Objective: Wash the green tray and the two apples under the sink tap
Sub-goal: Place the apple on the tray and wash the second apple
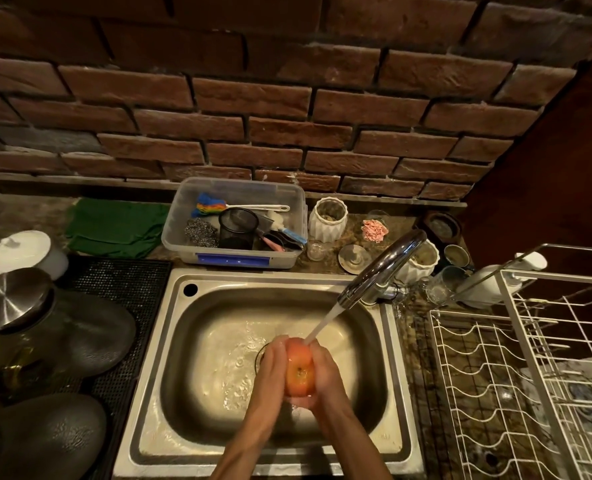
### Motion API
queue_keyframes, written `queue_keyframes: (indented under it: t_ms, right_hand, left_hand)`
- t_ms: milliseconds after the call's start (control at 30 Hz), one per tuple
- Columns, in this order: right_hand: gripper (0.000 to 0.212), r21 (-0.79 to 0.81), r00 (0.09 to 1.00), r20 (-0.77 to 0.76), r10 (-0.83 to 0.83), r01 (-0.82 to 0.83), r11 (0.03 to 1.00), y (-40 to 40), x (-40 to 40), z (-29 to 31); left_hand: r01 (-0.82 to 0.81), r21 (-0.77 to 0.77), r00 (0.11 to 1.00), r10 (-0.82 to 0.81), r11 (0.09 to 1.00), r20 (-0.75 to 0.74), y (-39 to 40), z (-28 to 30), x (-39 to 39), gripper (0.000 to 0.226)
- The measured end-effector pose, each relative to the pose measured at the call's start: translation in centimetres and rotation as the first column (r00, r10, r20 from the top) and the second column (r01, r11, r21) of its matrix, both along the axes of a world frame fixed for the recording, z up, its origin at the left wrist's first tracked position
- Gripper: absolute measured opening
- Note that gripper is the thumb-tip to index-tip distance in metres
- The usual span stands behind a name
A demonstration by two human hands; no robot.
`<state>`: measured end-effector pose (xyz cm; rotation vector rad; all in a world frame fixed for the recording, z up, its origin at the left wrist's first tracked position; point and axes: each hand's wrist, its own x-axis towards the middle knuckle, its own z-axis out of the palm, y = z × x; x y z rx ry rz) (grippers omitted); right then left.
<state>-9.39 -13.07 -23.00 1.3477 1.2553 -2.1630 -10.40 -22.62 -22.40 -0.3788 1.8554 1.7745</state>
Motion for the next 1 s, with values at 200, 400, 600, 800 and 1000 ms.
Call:
queue_keyframes:
  t_ms: [200,400,600,800,1000]
  right_hand:
    - [0.051,0.539,0.925,-0.23,0.302,-0.138,0.831,-0.6,3.7,0.1]
    - [0.089,0.642,0.801,-0.216,0.558,-0.314,0.699,0.8,5.3,-0.2]
    - [0.056,0.479,0.928,-0.182,0.324,-0.204,0.853,0.4,2.9,0.0]
    - [0.021,0.356,0.997,-0.073,0.035,-0.007,0.934,0.3,0.4,0.5]
    - [0.05,0.125,0.999,0.025,0.043,-0.046,0.991,0.7,0.7,1.5]
  left_hand:
    - [-0.079,0.176,0.868,-0.019,0.981,0.496,-0.4,0.1,-1.8,0.049]
    - [-0.011,0.285,0.694,-0.197,0.959,0.692,-1.5,-1.2,-2.8,0.082]
    - [-0.149,0.22,0.926,0.058,0.964,0.373,0.3,-2.0,-1.0,0.042]
    - [-0.03,0.034,0.999,0.029,0.999,0.026,0.3,-1.5,-0.1,0.022]
    - [0.098,-0.051,0.993,-0.101,0.994,-0.06,-0.9,-0.9,0.4,0.028]
